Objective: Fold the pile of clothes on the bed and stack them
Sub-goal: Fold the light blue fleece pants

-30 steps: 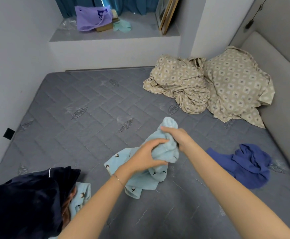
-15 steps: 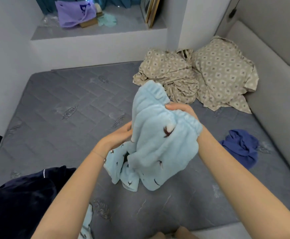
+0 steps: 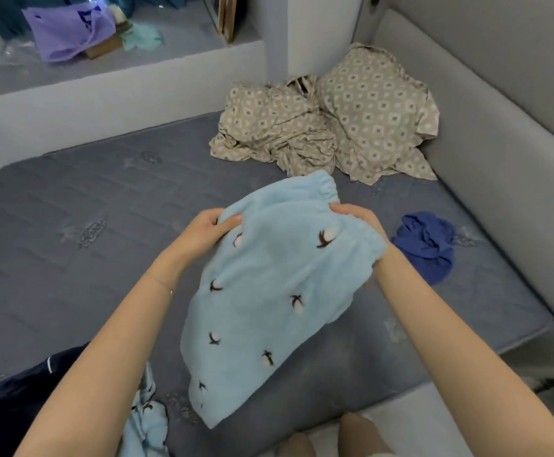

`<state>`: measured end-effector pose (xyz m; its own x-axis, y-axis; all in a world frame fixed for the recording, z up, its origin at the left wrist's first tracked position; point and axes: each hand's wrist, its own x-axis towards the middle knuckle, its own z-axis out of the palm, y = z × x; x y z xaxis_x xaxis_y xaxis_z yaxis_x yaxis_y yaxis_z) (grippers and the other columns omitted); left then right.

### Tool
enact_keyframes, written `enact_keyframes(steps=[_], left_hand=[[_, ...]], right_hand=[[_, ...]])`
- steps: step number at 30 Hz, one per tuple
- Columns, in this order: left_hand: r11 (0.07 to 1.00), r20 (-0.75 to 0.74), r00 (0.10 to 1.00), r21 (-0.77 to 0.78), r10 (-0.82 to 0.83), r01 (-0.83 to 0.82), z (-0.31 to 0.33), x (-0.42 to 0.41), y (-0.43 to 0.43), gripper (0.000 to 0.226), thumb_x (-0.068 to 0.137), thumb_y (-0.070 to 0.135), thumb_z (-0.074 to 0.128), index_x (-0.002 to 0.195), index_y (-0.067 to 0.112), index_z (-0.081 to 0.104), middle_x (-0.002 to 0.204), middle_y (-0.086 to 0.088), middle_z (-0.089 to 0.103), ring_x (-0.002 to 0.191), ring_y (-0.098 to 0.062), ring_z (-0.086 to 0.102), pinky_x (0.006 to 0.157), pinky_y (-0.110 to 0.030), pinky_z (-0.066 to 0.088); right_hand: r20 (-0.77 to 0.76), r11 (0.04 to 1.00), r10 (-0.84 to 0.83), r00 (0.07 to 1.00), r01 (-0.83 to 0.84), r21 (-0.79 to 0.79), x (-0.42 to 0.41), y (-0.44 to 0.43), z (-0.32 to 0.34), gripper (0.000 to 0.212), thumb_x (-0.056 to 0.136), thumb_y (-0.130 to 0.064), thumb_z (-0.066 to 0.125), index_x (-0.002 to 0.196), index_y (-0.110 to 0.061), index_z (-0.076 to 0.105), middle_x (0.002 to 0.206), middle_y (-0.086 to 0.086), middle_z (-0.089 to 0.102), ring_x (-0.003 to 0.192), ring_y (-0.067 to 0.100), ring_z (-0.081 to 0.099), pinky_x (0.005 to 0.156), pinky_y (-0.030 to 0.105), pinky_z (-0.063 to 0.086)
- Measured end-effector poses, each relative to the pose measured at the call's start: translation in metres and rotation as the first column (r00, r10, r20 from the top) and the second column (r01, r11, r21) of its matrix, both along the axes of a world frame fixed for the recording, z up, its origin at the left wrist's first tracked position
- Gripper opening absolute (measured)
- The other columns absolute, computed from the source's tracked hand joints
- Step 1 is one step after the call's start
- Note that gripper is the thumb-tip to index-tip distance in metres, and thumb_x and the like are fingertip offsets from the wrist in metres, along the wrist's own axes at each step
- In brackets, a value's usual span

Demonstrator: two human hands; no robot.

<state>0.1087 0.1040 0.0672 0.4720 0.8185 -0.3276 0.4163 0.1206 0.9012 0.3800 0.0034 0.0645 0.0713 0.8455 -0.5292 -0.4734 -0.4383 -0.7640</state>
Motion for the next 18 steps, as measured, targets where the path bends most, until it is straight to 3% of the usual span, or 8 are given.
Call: enact_keyframes(steps=[1, 3, 5, 8, 12, 14, 16, 18], left_hand=[[0.999, -0.047, 0.999, 0.041, 0.004, -0.003, -0.011, 0.013, -0.001, 0.03, 0.096, 0.032, 0.059, 0.094, 0.003, 0.067, 0.082, 0.004, 0.07, 0.07, -0.004, 0.061, 0.059, -0.017, 0.047], [0.997, -0.098, 0.995, 0.07, -0.021, 0.028, -0.036, 0.039, -0.003, 0.033, 0.096, 0.031, 0.058, 0.087, 0.001, 0.065, 0.077, 0.002, 0.068, 0.067, -0.005, 0.059, 0.058, -0.019, 0.045], [0.995, -0.143, 0.988, 0.071, -0.054, 0.065, -0.059, 0.06, -0.002, 0.036, 0.096, 0.033, 0.059, 0.088, -0.002, 0.064, 0.079, -0.007, 0.068, 0.068, -0.01, 0.06, 0.06, -0.024, 0.045], [0.994, -0.211, 0.974, 0.06, -0.079, 0.094, -0.091, 0.103, 0.003, 0.038, 0.096, 0.033, 0.059, 0.089, -0.004, 0.065, 0.083, -0.015, 0.067, 0.071, -0.018, 0.059, 0.062, -0.029, 0.043], [0.999, -0.237, 0.97, -0.023, -0.05, 0.046, -0.137, 0.168, 0.003, 0.04, 0.096, 0.033, 0.059, 0.066, 0.008, 0.045, 0.063, -0.002, 0.048, 0.057, -0.011, 0.043, 0.055, -0.026, 0.034], [1.0, -0.254, 0.967, 0.02, 0.013, -0.008, -0.157, 0.201, 0.004, 0.039, 0.095, 0.032, 0.058, 0.066, 0.013, 0.042, 0.064, -0.002, 0.043, 0.058, -0.012, 0.037, 0.055, -0.027, 0.031], [0.995, -0.272, 0.96, 0.084, 0.073, -0.051, -0.174, 0.228, 0.005, 0.041, 0.094, 0.031, 0.06, 0.064, 0.014, 0.037, 0.061, 0.001, 0.037, 0.056, -0.012, 0.031, 0.054, -0.027, 0.027], [0.986, -0.269, 0.955, 0.136, 0.127, -0.093, -0.193, 0.252, 0.009, 0.039, 0.093, 0.032, 0.062, 0.067, 0.009, 0.046, 0.063, -0.003, 0.042, 0.058, -0.015, 0.035, 0.058, -0.031, 0.033]], right_hand=[[-0.063, 0.997, 0.06, 0.996, -0.057, 0.054, 0.007, 0.0, 0.001, 0.028, 0.088, -0.018, 0.053, 0.081, -0.016, 0.08, 0.086, 0.004, 0.076, 0.077, 0.018, 0.074, 0.061, 0.027, 0.058], [-0.145, 0.991, 0.113, 0.983, -0.102, 0.082, 0.03, -0.004, -0.01, 0.032, 0.086, -0.013, 0.052, 0.112, -0.013, 0.07, 0.111, 0.008, 0.072, 0.099, 0.025, 0.07, 0.079, 0.036, 0.058], [-0.011, 0.983, 0.185, 0.983, -0.185, -0.002, 0.06, -0.01, -0.036, 0.036, 0.091, -0.013, 0.054, 0.126, -0.011, 0.057, 0.124, 0.011, 0.066, 0.106, 0.028, 0.067, 0.085, 0.04, 0.056], [0.186, 0.979, 0.183, 0.965, -0.163, -0.119, 0.105, -0.019, -0.069, 0.027, 0.093, -0.02, 0.059, 0.12, -0.018, 0.056, 0.124, 0.006, 0.064, 0.1, 0.022, 0.068, 0.078, 0.036, 0.055], [0.262, 0.981, 0.164, 0.951, -0.129, -0.146, 0.153, -0.022, -0.105, 0.034, 0.094, -0.024, 0.061, 0.125, -0.011, 0.052, 0.123, 0.009, 0.063, 0.098, 0.021, 0.066, 0.079, 0.035, 0.055], [0.319, 0.983, 0.164, 0.933, -0.128, -0.132, 0.175, -0.017, -0.121, 0.035, 0.096, -0.023, 0.06, 0.125, -0.007, 0.051, 0.121, 0.012, 0.062, 0.096, 0.02, 0.065, 0.076, 0.032, 0.055], [0.376, 0.983, 0.168, 0.911, -0.128, -0.128, 0.193, -0.013, -0.137, 0.033, 0.096, -0.023, 0.059, 0.123, -0.007, 0.05, 0.119, 0.016, 0.061, 0.1, 0.024, 0.063, 0.082, 0.038, 0.053], [0.428, 0.985, 0.158, 0.89, -0.109, -0.136, 0.209, -0.008, -0.157, 0.026, 0.098, -0.025, 0.057, 0.12, -0.012, 0.051, 0.116, 0.013, 0.06, 0.102, 0.026, 0.061, 0.089, 0.043, 0.051]])
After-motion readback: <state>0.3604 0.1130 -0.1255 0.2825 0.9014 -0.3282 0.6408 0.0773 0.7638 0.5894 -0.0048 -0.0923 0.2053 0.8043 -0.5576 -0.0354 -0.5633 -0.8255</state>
